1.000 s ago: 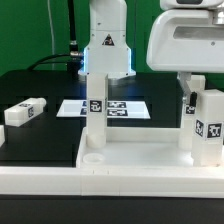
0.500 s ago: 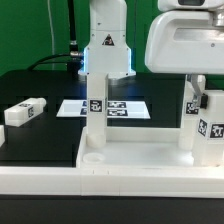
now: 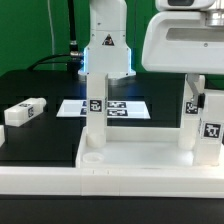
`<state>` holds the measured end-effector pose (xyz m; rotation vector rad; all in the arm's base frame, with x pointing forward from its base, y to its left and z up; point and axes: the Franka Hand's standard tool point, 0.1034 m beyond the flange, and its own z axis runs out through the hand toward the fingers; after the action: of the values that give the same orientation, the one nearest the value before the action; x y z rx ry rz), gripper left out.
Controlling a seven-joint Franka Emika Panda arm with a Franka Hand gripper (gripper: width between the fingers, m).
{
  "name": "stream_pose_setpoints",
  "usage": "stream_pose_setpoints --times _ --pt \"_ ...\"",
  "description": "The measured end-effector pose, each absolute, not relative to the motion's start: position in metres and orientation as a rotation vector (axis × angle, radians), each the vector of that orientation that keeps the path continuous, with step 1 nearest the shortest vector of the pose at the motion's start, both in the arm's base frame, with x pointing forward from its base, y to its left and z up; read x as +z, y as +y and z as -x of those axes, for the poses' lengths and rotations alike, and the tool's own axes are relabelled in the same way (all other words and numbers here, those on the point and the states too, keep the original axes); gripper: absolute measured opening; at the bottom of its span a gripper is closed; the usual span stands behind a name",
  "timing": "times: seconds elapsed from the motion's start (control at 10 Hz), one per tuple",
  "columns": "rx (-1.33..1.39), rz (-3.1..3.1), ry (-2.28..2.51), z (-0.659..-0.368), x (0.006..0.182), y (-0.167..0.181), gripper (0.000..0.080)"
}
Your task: Assemble desk
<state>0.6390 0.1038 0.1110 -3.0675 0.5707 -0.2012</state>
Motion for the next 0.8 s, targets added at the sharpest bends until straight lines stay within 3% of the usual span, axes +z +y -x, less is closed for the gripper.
stream_pose_setpoints --times 0.8 --pt "-0.1 2.526 1.706 -0.6375 0.1104 0.0959 0.0291"
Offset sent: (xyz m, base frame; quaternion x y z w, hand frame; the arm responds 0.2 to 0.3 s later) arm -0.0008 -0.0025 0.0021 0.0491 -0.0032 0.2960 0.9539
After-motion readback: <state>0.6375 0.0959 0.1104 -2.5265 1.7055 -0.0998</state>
